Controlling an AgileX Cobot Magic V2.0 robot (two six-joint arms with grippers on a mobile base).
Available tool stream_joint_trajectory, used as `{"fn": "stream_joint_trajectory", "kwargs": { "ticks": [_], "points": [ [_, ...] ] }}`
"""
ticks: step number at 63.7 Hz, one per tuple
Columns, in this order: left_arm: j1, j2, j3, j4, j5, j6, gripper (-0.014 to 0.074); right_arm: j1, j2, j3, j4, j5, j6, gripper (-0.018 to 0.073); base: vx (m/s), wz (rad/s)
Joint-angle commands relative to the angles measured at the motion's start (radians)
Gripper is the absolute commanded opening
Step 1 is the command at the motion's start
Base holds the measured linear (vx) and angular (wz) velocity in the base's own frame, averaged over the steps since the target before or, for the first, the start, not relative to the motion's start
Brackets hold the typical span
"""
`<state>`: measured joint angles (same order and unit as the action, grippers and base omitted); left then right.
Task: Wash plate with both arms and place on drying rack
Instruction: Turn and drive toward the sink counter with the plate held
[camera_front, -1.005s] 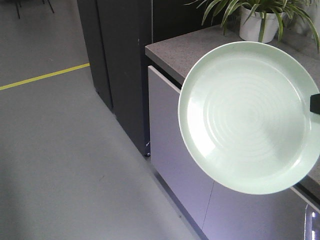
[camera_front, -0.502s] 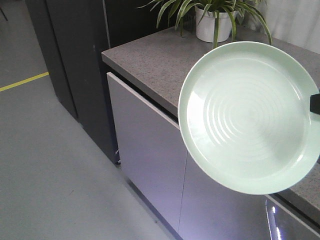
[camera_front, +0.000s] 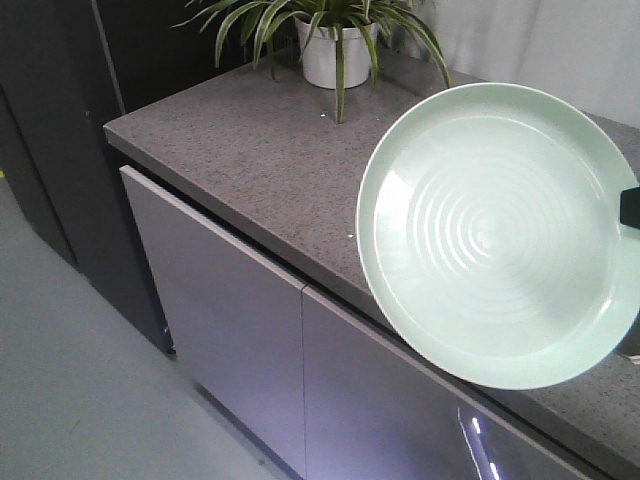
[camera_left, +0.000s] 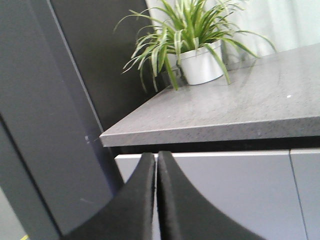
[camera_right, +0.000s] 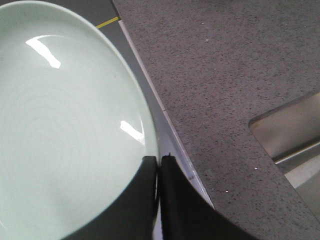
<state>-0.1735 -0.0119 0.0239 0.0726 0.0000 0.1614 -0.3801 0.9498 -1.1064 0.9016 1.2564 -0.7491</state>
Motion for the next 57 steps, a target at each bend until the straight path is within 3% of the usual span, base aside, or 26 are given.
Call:
{"fn": "stream_joint_trajectory", "kwargs": {
  "ticks": [1, 57],
  "points": [
    [-0.008, -0.015, 0.022, -0.005, -0.072, -0.01, -0.0006, -0.004, -0.008, -0.025, 0.057, -0.022, -0.005, -0.0007, 0.08, -0.31],
    [-0.008, -0.015, 0.022, -0.005, -0.072, -0.01, -0.0006, -0.004, -0.008, -0.025, 0.057, -0.022, -0.005, -0.0007, 0.07, -0.29]
  ]
}}
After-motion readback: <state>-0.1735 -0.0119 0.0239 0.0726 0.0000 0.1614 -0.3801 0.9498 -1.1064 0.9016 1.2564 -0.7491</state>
